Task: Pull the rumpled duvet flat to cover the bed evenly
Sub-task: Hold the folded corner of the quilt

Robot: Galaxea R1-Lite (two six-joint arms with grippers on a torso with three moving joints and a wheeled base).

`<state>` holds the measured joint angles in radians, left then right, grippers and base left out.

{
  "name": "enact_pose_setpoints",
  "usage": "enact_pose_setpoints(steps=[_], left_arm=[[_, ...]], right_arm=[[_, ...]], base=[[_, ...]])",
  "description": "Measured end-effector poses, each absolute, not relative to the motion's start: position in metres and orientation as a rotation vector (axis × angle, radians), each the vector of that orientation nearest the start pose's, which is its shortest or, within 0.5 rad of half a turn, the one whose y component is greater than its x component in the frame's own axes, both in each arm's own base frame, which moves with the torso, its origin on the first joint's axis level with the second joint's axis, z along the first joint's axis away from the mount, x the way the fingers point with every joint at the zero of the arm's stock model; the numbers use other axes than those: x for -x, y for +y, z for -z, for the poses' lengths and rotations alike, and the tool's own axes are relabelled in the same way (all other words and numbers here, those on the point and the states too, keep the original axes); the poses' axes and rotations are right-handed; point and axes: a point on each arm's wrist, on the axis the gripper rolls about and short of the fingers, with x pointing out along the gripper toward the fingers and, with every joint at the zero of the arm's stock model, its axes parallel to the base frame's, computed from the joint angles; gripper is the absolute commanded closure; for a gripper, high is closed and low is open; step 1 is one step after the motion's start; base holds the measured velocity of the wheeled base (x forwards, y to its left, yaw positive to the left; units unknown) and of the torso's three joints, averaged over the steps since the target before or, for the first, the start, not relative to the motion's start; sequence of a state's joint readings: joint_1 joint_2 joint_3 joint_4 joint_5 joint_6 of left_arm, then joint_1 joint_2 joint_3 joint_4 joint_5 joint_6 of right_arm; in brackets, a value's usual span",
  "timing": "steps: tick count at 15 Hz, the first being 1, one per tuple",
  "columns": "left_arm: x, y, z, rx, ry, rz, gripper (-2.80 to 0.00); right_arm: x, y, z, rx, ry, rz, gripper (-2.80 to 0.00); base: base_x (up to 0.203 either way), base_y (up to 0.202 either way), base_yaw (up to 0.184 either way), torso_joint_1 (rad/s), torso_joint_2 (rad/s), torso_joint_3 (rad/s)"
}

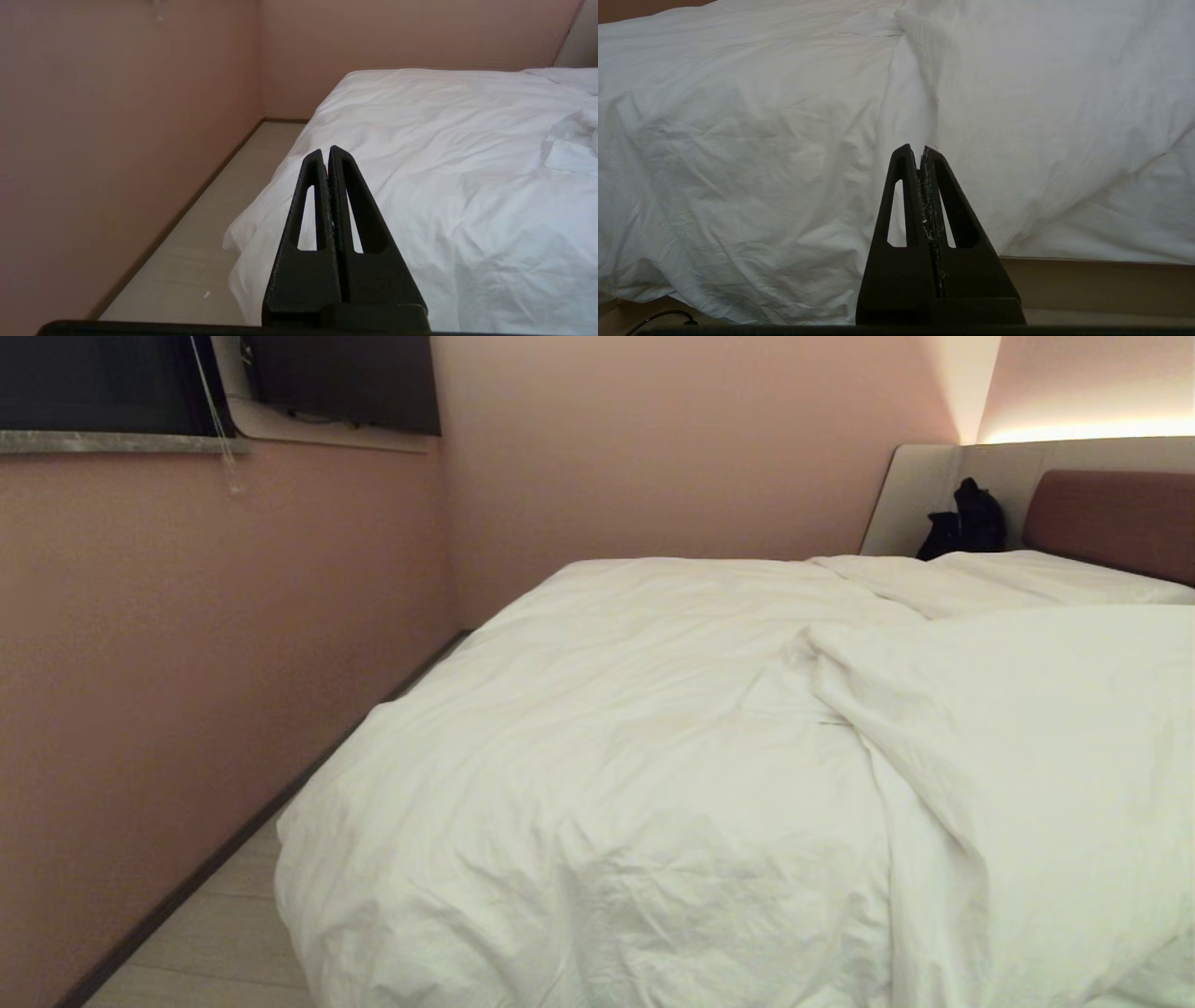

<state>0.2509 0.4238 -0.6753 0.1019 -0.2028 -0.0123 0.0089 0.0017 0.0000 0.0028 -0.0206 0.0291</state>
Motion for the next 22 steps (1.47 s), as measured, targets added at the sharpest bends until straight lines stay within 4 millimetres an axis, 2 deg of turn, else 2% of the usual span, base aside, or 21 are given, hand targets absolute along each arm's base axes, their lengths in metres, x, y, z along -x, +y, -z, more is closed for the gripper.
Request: enact_pose_setpoints(steps=[5,8,15,22], left_arm=[[0.030,-0.002,-0.225,-0.082,-0.105,-0.105,0.00],[0.034,0.001,-0.197,-0.088,-0.111,-0.141,0.00],[0.047,0.000,-0.153,-0.098,-0.218,-0.024,0.00],[0.026,-0.001,-0.093,-0.140,-0.104,-0.006,0.00]], right_arm=[[0.023,-0.001,-0.075,-0.029,0.004,0.012,0.00],[0.023,-0.001,-0.075,-0.029,0.004,0.013,0.00],[0.023,-0.001,-0.075,-0.029,0.005,0.012,0.00],[0.023,-0.001,-0.075,-0.029,0.004,0.012,0.00]], base=[[0.000,0.000,0.000,0.000,0.00,0.000],[0.000,0.000,0.000,0.000,0.00,0.000],[0.000,0.000,0.000,0.000,0.00,0.000],[0.000,0.000,0.000,0.000,0.00,0.000]])
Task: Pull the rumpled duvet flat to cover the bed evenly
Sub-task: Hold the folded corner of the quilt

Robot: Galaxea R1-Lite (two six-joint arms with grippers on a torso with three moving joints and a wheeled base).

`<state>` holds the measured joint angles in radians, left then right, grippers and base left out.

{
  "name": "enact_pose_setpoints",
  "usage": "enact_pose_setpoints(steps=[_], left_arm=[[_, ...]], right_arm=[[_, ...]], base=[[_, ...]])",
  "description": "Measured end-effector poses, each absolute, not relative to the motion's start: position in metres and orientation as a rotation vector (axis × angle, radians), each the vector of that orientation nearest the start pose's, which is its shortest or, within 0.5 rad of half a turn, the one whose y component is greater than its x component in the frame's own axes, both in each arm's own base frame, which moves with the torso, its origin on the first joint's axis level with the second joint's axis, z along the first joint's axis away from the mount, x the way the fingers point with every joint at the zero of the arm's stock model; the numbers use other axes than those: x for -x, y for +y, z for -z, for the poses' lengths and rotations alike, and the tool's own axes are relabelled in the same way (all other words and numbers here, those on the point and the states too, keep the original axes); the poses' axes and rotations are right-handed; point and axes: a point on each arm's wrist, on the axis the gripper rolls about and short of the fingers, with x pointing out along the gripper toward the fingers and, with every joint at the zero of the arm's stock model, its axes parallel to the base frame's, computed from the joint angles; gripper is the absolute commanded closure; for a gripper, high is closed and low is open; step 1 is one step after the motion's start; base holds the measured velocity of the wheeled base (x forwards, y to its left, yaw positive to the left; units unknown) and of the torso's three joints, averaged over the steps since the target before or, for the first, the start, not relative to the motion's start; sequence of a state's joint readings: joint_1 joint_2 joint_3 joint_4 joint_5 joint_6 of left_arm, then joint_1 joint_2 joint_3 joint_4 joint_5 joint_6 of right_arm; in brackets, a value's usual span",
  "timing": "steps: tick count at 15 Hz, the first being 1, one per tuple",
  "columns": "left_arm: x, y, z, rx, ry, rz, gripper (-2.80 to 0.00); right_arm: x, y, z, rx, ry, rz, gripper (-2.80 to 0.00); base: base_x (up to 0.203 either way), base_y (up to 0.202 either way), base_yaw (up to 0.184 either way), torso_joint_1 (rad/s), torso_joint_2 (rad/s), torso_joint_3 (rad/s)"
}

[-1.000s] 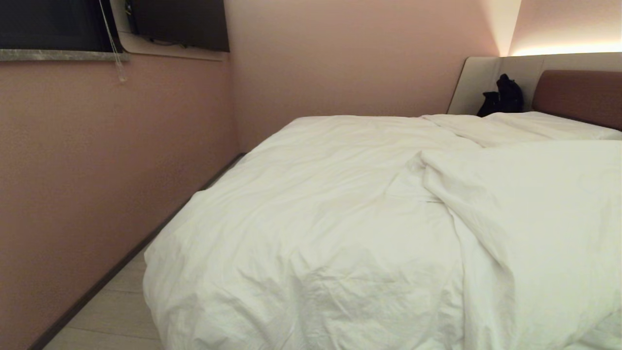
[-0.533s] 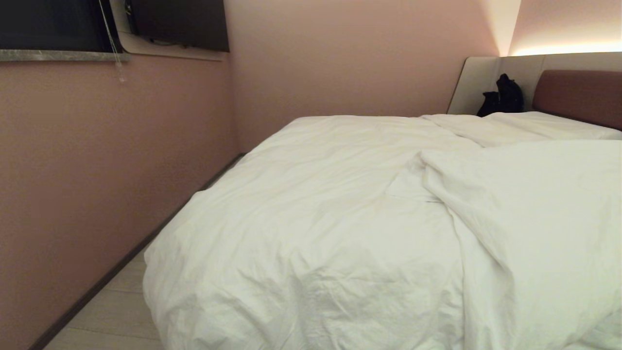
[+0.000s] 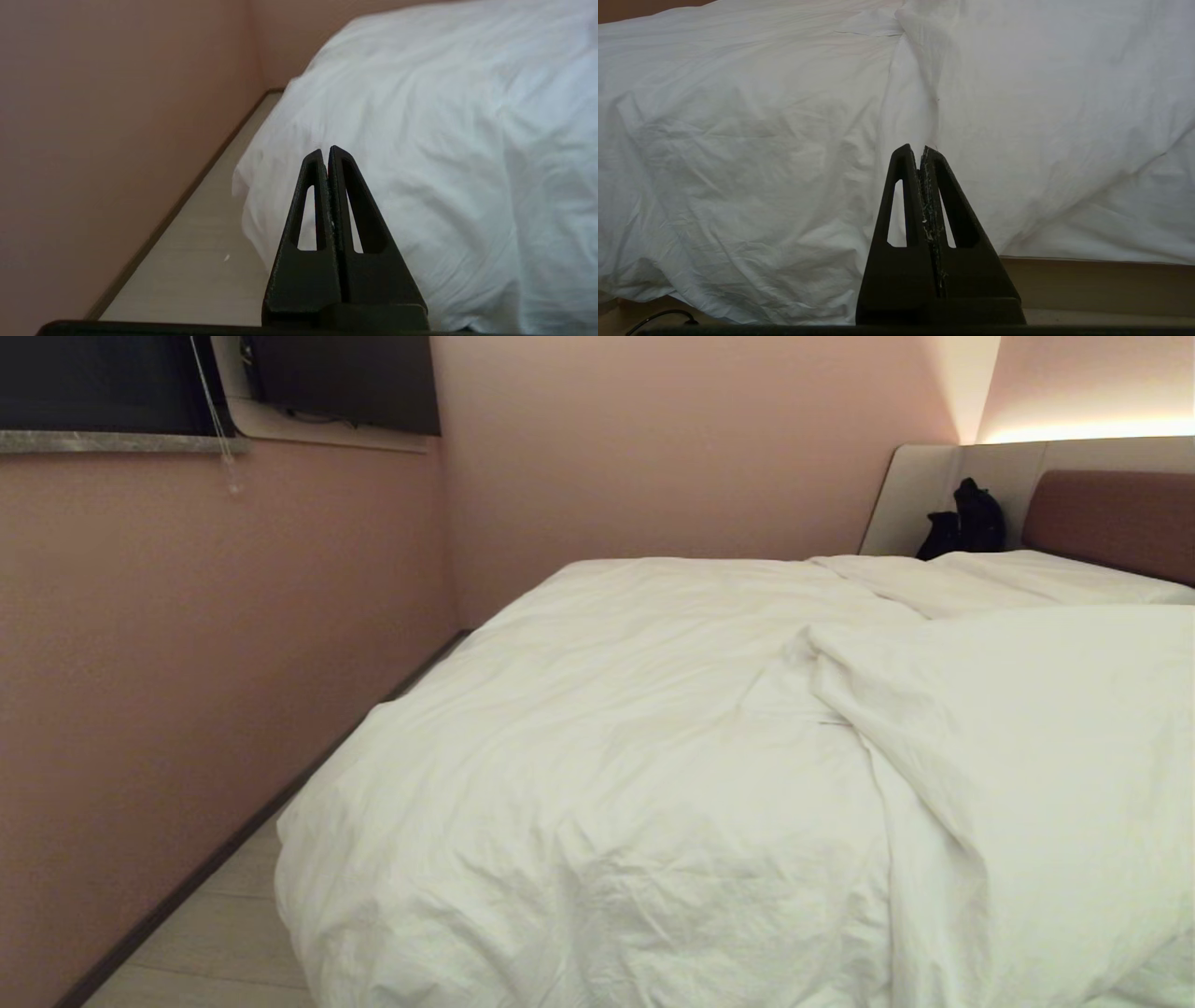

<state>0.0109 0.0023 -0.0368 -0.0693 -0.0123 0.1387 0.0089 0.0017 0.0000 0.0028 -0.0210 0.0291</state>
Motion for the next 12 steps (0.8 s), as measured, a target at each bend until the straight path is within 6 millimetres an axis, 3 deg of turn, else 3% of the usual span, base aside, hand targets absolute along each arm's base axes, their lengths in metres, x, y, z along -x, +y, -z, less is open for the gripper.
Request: enact_pose_setpoints(steps=[4,12], left_arm=[[0.023,-0.001,-0.078,-0.146,-0.022,0.001,0.00],[0.023,-0.001,-0.072,-0.135,0.038,0.010,0.00]], right_arm=[[0.023,-0.001,-0.075,-0.029,0.005,0.011,0.00],[0.023,-0.001,-0.075,-0.029,0.004,0.012,0.00]], base=[[0.000,0.000,0.000,0.000,0.00,0.000],[0.000,0.000,0.000,0.000,0.00,0.000]])
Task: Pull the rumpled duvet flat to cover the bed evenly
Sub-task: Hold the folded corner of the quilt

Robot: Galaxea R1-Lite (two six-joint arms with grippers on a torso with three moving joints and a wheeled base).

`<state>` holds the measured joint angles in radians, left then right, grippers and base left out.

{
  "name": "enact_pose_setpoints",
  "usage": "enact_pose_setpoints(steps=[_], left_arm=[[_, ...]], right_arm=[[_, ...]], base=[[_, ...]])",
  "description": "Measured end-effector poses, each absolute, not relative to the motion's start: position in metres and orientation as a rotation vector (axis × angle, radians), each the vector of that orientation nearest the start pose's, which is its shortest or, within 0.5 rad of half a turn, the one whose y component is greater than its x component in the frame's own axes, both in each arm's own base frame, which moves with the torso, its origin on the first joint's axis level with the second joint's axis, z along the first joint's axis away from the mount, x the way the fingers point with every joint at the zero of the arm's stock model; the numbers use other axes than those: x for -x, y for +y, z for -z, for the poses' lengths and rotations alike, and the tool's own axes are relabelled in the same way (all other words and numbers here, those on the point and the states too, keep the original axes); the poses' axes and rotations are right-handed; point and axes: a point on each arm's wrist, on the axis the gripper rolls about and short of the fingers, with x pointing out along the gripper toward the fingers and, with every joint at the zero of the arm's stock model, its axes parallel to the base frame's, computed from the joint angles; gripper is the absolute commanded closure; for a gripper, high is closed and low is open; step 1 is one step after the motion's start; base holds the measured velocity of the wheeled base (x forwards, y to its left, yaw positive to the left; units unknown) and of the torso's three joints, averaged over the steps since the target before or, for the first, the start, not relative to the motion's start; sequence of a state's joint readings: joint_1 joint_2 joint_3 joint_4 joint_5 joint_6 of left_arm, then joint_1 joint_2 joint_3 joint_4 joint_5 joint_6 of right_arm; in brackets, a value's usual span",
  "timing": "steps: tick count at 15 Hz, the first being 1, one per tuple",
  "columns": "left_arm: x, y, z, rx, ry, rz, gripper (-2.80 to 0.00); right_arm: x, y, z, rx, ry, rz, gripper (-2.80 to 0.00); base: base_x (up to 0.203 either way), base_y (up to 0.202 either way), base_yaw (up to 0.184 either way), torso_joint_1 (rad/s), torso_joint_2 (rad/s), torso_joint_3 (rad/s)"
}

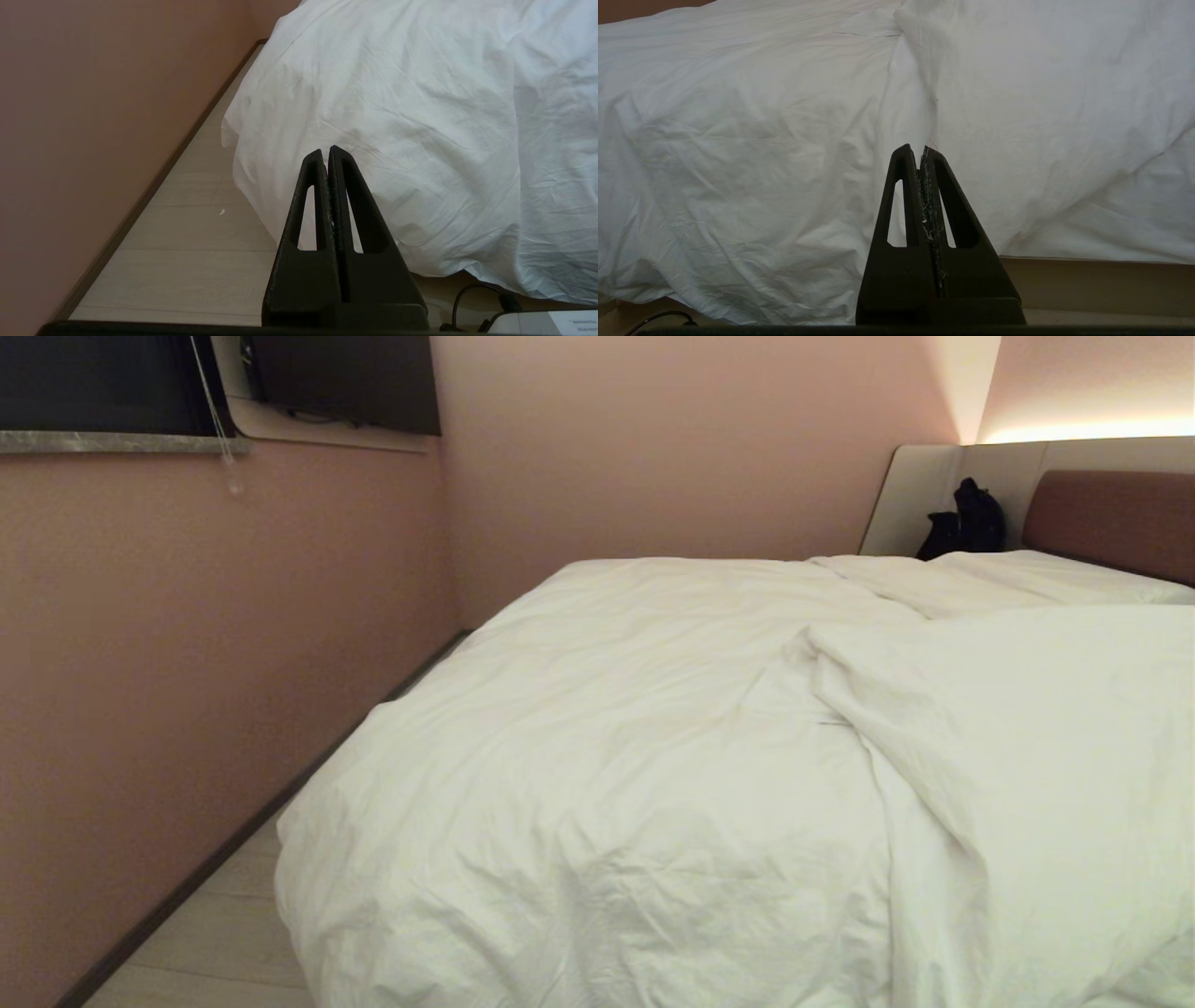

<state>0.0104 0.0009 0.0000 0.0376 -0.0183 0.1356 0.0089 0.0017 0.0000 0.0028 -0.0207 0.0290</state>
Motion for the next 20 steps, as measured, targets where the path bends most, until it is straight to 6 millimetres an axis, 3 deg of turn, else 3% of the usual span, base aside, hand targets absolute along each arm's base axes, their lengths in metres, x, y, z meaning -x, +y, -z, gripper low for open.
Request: enact_pose_setpoints(steps=[3,10,20], left_arm=[[0.0228,-0.0006,-0.0717,-0.133,0.037,0.010,0.00],[0.0228,-0.0006,-0.0717,-0.100,0.037,0.007,0.00],[0.0228,-0.0006,-0.0719,-0.104,0.035,0.006,0.00]], right_arm=[[0.0227,-0.0007,-0.0751,-0.029,0.005,0.012,0.00],[0.0227,-0.0007,-0.0753,-0.029,0.004,0.012,0.00],[0.0227,-0.0007,-0.0752,-0.029,0.005,0.011,0.00]], base=[[-0.040,0.000,0.000,0.003,0.00,0.001],[-0.178,0.000,0.002,0.002,0.00,0.004],[0.000,0.000,0.000,0.000,0.00,0.000]])
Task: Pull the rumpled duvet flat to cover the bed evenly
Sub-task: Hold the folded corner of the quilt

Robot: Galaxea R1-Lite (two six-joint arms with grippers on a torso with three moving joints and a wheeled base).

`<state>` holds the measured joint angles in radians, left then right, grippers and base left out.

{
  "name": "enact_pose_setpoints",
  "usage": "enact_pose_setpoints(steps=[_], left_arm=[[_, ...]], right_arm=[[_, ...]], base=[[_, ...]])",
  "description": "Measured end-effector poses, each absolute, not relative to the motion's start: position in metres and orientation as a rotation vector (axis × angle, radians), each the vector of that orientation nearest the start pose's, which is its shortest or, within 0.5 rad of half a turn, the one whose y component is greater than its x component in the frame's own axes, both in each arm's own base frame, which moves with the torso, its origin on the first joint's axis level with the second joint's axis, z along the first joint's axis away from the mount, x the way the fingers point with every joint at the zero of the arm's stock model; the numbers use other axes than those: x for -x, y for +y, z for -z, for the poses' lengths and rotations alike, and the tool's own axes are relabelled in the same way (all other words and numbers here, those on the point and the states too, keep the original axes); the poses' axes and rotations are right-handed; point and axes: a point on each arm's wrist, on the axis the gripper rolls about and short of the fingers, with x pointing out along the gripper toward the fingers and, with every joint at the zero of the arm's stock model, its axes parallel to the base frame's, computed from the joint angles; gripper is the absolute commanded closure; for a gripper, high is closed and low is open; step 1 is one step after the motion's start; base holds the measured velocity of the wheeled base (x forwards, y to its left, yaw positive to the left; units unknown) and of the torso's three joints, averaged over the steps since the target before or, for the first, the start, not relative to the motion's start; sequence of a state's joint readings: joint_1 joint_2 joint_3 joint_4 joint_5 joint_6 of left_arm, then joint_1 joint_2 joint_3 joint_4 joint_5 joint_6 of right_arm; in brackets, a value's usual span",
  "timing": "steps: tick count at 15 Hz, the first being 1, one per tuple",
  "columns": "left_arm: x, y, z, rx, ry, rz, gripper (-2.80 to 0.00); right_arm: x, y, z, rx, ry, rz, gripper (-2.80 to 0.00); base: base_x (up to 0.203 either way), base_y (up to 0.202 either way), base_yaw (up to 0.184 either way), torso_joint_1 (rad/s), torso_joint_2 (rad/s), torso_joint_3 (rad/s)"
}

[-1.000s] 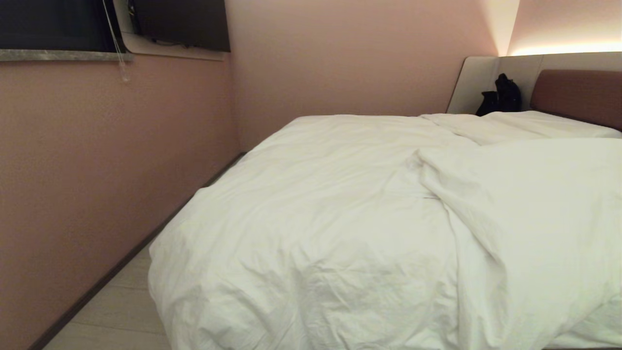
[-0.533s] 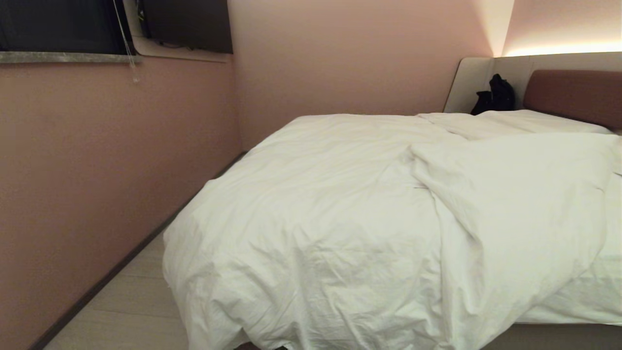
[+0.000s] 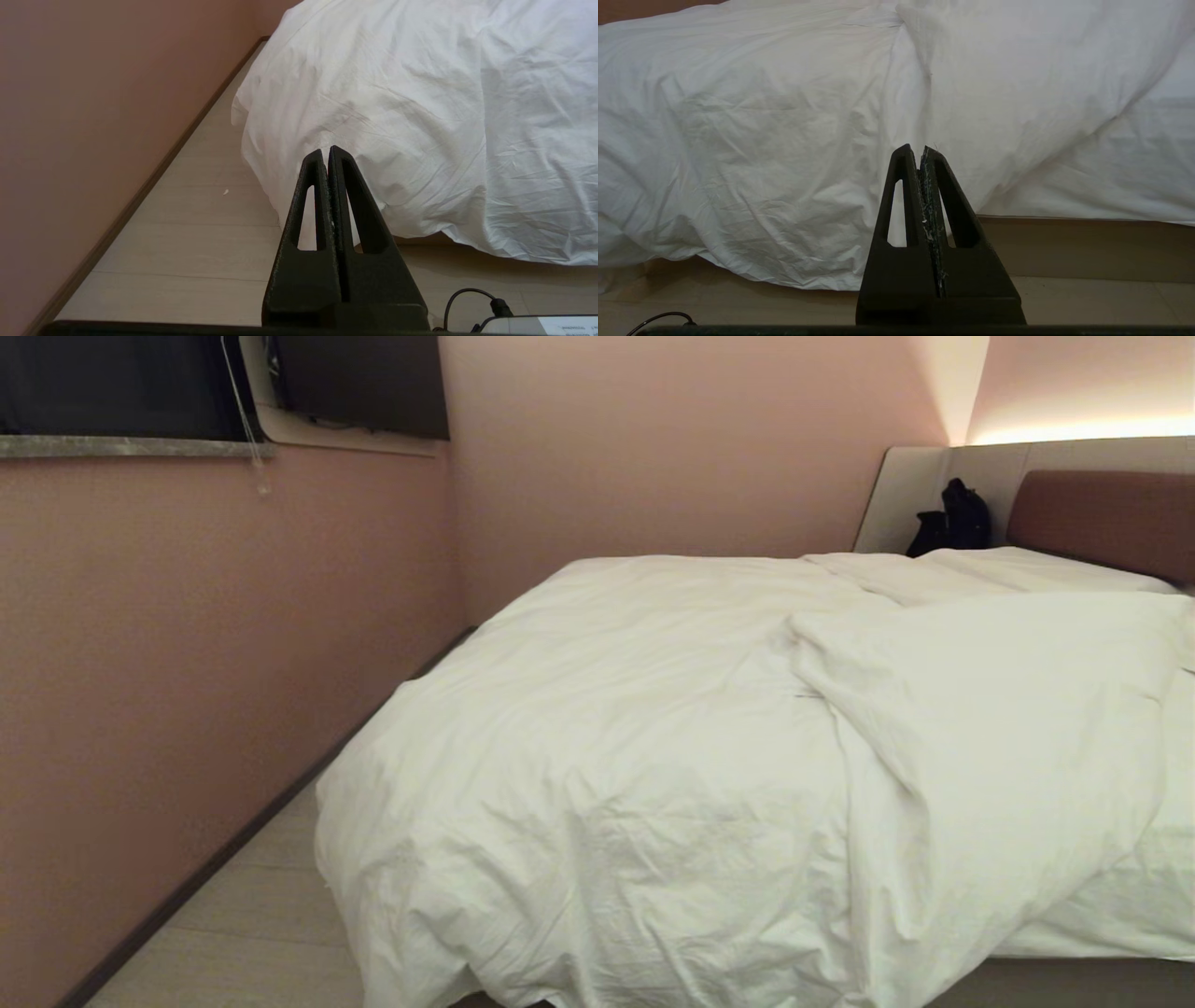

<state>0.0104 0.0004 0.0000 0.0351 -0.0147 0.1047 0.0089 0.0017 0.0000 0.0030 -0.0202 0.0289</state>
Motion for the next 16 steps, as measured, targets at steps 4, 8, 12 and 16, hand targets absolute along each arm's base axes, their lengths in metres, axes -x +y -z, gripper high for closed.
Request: enact_pose_setpoints(steps=[4,8,12,16], left_arm=[[0.0228,-0.0006,-0.0717,-0.103,0.037,0.007,0.00],[0.0228,-0.0006,-0.0717,-0.101,0.037,0.006,0.00],[0.0228,-0.0005,-0.0717,-0.096,0.037,0.005,0.00],[0.0228,-0.0005,-0.0717,-0.097,0.037,0.005,0.00]], right_arm=[[0.0227,-0.0007,-0.0751,-0.029,0.005,0.012,0.00],[0.0227,-0.0007,-0.0752,-0.029,0.004,0.011,0.00],[0.0227,-0.0007,-0.0752,-0.029,0.005,0.011,0.00],[0.0227,-0.0007,-0.0752,-0.029,0.004,0.011,0.00]], base=[[-0.001,-0.140,0.003,0.003,0.00,0.002],[0.000,-0.194,-0.001,0.001,0.00,0.000],[0.000,-0.195,0.000,0.005,0.00,0.002],[0.000,-0.194,0.001,0.002,0.00,0.001]])
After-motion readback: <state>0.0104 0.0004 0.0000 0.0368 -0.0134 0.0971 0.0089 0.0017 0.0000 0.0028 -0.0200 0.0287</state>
